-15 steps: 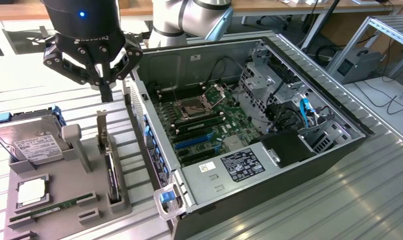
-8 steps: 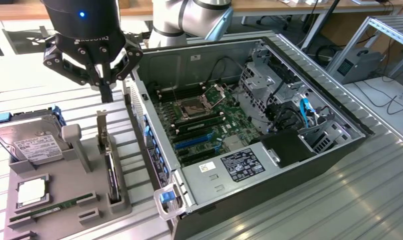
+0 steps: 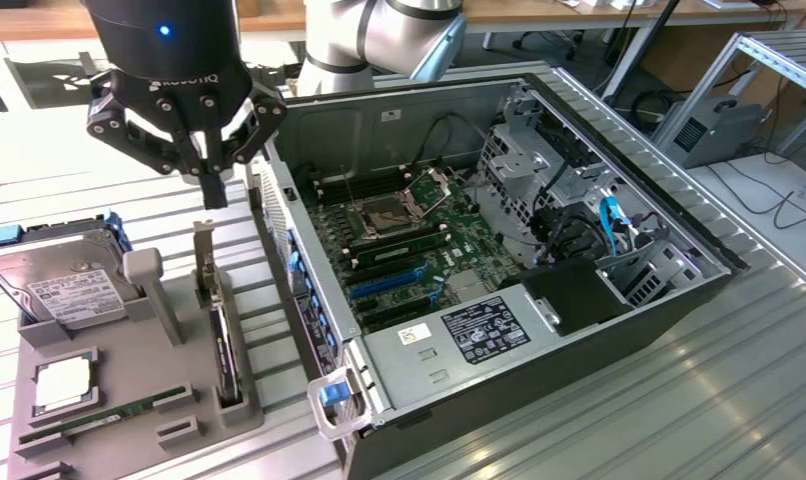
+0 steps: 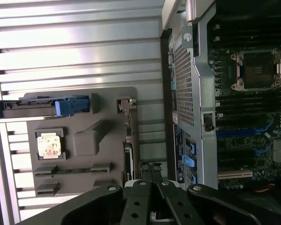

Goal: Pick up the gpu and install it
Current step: 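Reach for the gpu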

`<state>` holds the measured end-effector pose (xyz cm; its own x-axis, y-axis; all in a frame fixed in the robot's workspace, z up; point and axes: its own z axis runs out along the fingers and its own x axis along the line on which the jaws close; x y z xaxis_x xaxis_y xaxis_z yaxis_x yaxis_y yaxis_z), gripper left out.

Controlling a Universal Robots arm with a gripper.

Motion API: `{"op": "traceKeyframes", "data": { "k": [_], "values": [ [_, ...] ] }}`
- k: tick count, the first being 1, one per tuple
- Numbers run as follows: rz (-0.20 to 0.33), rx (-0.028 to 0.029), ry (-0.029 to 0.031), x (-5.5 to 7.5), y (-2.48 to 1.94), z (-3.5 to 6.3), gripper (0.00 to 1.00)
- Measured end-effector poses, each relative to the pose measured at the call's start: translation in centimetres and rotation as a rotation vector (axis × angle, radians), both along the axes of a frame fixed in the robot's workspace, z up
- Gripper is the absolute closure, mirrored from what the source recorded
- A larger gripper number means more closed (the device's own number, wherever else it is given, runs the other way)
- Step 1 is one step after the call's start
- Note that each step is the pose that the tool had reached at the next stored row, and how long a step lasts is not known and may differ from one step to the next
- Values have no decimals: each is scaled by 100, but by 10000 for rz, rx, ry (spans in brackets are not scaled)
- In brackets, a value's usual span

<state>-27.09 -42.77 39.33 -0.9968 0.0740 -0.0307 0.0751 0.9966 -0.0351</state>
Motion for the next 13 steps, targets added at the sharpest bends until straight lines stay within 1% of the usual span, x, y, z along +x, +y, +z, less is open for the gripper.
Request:
{"op": "traceKeyframes", "data": {
  "k": [2, 5, 8, 13],
  "values": [
    [0, -30, 1, 0, -11, 0, 89],
    [1, -59, 1, 0, -25, 1, 89],
    [-1, -69, 1, -7, -35, 0, 89],
    [0, -70, 1, -38, -56, -1, 89]
  ]
}}
